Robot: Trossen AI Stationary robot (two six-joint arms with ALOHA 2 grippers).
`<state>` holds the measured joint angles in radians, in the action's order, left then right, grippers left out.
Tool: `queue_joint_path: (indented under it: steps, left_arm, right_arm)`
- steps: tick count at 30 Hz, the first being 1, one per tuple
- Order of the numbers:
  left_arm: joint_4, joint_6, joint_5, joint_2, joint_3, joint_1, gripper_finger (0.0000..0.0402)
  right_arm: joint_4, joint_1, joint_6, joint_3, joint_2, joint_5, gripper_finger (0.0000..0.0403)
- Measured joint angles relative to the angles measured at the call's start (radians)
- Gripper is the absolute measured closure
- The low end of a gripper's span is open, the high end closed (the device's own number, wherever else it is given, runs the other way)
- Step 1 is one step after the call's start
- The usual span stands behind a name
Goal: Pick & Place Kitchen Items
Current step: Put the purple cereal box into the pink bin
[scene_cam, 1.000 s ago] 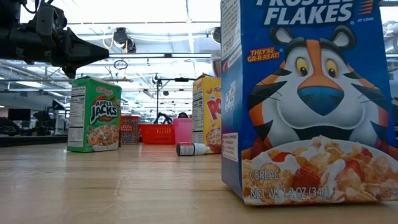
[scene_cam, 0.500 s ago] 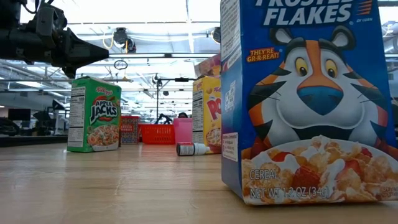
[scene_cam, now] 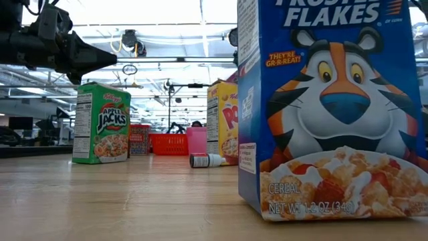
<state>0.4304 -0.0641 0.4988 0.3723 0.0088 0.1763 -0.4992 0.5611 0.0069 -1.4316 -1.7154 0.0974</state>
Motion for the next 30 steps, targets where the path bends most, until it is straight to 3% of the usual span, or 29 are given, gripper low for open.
queue_joint_path:
  steps: [16, 30]
  left_arm:
    - [-0.024, -0.031, -0.001, 0.001, 0.0, 0.0, 0.0362]
    - [-0.023, -0.031, -0.001, 0.001, 0.0, 0.0, 0.0362]
  right_arm:
    - [0.036, 0.079, -0.095, -0.032, -0.116, -0.05, 0.031]
    - [0.016, 0.102, -0.102, -0.03, -0.118, -0.098, 0.031]
